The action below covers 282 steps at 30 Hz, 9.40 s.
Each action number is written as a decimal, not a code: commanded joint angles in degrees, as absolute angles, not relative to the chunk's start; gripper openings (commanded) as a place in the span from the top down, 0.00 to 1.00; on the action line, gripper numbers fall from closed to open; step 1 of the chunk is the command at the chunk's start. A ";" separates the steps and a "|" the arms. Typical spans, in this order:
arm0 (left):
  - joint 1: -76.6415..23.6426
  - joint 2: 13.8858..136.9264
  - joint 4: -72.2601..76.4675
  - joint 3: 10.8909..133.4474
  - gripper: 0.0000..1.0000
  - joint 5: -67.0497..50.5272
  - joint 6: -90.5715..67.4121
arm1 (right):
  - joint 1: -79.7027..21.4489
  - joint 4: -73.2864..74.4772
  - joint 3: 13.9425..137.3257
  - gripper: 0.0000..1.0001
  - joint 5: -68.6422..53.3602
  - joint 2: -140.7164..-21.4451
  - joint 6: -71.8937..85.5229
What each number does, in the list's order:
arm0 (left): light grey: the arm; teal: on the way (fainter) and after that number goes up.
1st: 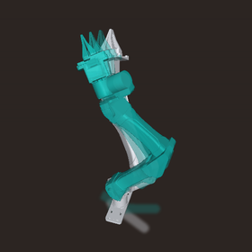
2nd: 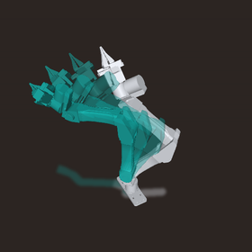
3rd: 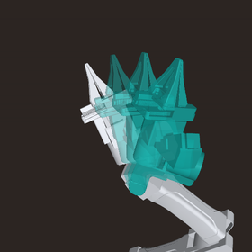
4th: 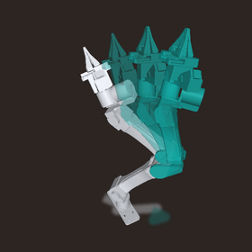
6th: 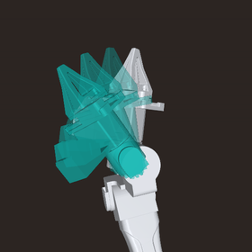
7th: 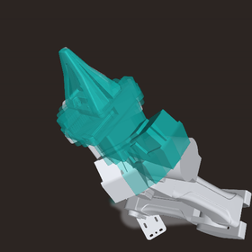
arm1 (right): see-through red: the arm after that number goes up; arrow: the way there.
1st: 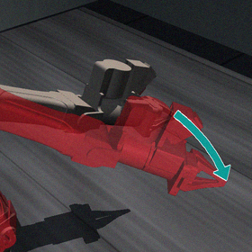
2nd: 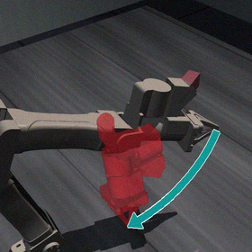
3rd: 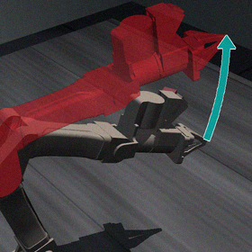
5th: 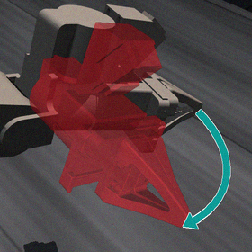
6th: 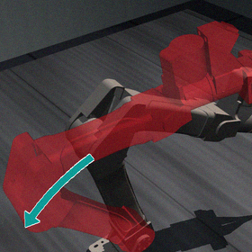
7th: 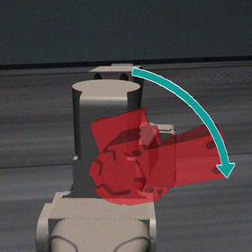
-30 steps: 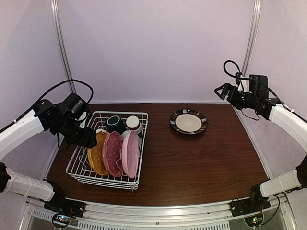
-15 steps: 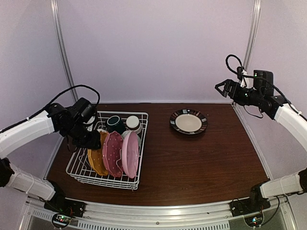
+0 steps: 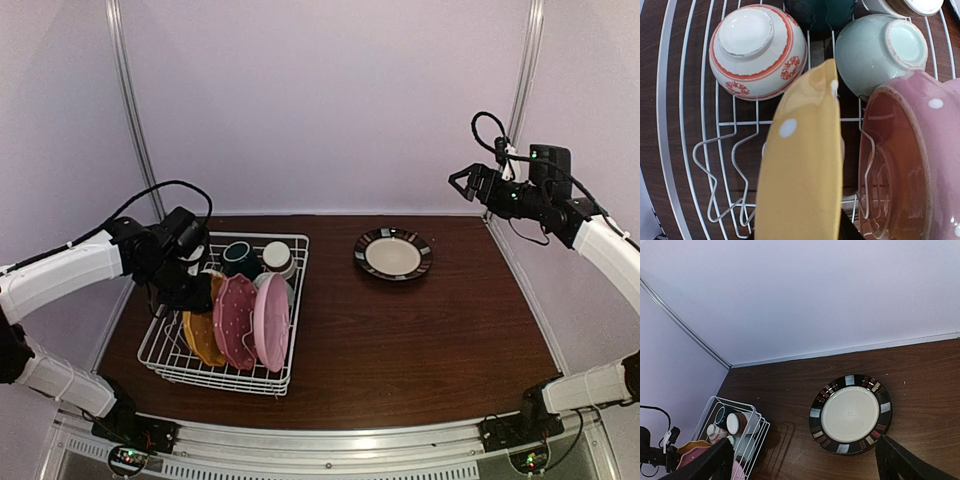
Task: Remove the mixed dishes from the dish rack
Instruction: Grab the plate from the dish rack, then pass from the left arm to the right, then place the plate with another plate.
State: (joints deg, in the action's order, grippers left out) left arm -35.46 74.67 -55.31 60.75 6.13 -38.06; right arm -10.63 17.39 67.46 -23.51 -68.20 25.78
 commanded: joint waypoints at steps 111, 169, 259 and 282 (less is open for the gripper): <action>-35.23 74.98 -14.06 81.42 1.00 -26.08 -37.79 | -45.97 -18.90 66.97 0.83 -32.18 -85.84 47.87; -34.54 69.05 -28.67 77.78 0.03 -1.38 -32.52 | -13.18 -5.05 66.16 1.00 -32.69 -94.51 46.86; -34.54 67.33 -30.64 73.47 0.03 4.48 -33.39 | -9.61 -1.55 66.95 0.37 -29.27 -110.10 47.90; -34.54 65.44 -31.73 73.04 0.03 5.62 -33.56 | -11.43 20.14 77.18 0.13 -12.97 -110.93 32.81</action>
